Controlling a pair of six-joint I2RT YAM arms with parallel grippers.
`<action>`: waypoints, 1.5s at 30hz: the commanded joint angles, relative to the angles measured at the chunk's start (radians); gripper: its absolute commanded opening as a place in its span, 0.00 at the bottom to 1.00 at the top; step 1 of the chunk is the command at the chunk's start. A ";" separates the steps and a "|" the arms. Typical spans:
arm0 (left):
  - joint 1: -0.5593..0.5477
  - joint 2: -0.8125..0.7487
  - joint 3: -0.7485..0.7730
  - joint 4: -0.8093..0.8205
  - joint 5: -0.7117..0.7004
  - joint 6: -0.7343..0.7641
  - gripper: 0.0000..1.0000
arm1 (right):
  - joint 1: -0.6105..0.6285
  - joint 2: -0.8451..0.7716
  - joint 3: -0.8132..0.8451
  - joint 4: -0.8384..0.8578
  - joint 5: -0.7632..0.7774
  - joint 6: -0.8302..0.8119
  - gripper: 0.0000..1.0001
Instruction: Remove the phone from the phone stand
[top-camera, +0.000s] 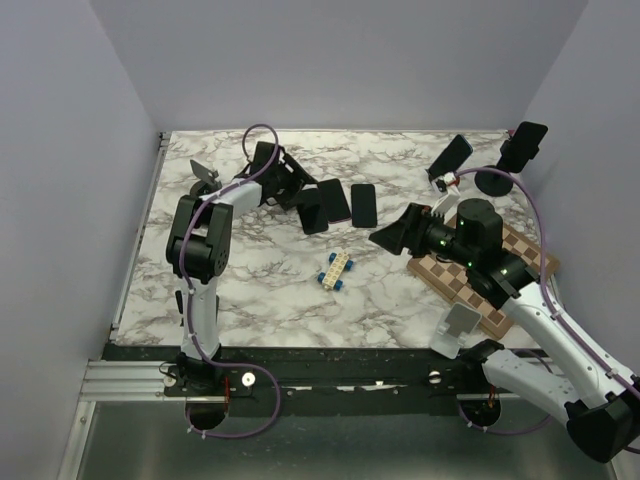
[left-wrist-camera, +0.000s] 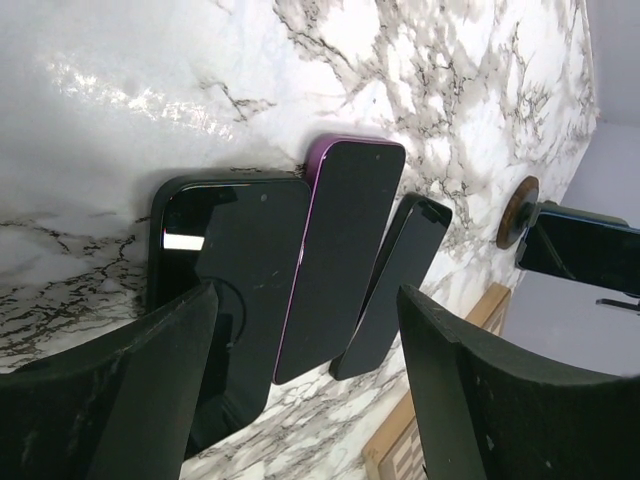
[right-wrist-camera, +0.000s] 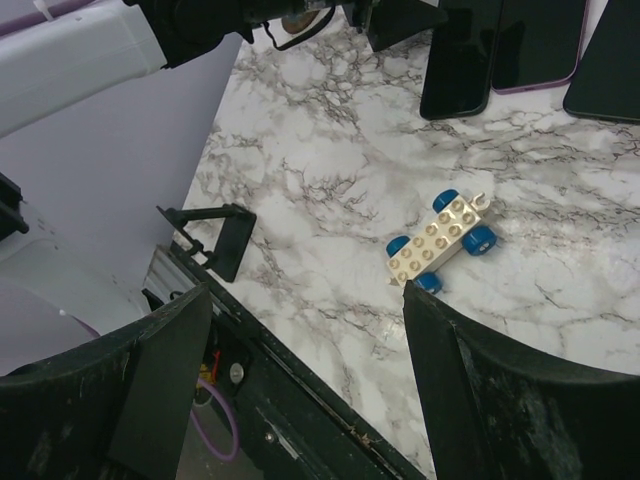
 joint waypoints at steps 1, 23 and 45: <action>-0.017 -0.036 0.003 0.031 -0.038 0.097 0.80 | 0.000 -0.006 0.025 -0.028 0.024 -0.020 0.85; -0.010 -0.968 -0.089 -0.291 -0.280 0.691 0.96 | 0.204 0.785 0.370 0.241 0.168 0.011 0.82; 0.042 -1.130 -0.204 -0.249 -0.176 0.744 0.99 | 0.318 1.629 1.278 -0.050 0.477 0.089 0.84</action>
